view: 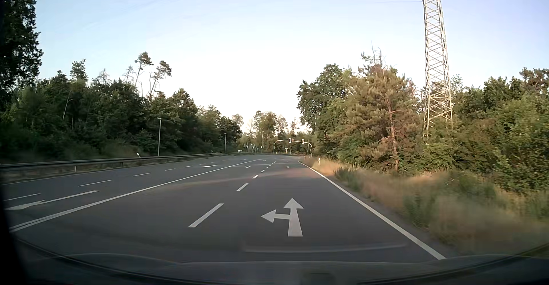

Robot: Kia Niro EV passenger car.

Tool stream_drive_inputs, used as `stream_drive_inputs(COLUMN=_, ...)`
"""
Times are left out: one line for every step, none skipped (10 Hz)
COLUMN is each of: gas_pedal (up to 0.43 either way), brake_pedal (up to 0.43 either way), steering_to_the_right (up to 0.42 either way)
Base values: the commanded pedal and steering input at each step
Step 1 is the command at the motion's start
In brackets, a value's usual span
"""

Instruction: Follow the waypoints while adhering to traffic rules and regulations

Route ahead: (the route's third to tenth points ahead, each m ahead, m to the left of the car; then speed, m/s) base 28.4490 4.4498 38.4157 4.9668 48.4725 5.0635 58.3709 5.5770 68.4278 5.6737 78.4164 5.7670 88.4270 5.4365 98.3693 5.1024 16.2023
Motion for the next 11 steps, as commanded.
stream_drive_inputs(gas_pedal=0.000, brake_pedal=0.024, steering_to_the_right=0.000)
stream_drive_inputs(gas_pedal=0.000, brake_pedal=0.024, steering_to_the_right=0.000)
stream_drive_inputs(gas_pedal=0.000, brake_pedal=0.024, steering_to_the_right=0.000)
stream_drive_inputs(gas_pedal=0.000, brake_pedal=0.024, steering_to_the_right=0.000)
stream_drive_inputs(gas_pedal=0.000, brake_pedal=0.024, steering_to_the_right=0.000)
stream_drive_inputs(gas_pedal=0.000, brake_pedal=0.024, steering_to_the_right=0.001)
stream_drive_inputs(gas_pedal=0.000, brake_pedal=0.024, steering_to_the_right=0.001)
stream_drive_inputs(gas_pedal=0.000, brake_pedal=0.024, steering_to_the_right=0.000)
stream_drive_inputs(gas_pedal=0.000, brake_pedal=0.024, steering_to_the_right=0.000)
stream_drive_inputs(gas_pedal=0.000, brake_pedal=0.024, steering_to_the_right=0.000)
stream_drive_inputs(gas_pedal=0.000, brake_pedal=0.024, steering_to_the_right=0.001)
